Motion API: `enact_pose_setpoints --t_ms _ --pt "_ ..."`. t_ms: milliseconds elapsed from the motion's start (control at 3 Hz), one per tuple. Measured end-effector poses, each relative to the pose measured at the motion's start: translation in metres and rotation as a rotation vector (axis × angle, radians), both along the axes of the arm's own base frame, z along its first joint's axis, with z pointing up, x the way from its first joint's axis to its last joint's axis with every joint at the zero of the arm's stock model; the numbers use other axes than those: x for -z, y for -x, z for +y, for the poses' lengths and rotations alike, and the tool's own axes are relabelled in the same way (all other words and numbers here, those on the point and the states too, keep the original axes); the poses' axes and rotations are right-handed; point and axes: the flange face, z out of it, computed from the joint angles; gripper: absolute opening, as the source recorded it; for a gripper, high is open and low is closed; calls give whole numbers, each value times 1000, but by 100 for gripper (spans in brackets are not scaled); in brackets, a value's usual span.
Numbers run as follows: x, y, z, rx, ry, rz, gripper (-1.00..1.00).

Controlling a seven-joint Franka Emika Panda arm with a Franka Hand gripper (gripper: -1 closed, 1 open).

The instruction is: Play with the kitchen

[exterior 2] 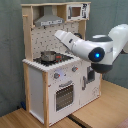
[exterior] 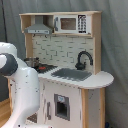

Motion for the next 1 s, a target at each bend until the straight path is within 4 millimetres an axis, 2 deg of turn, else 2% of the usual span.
enact_pose_setpoints --t_ms 1000 --pt "57 43 -17 -87 211 -147 100"
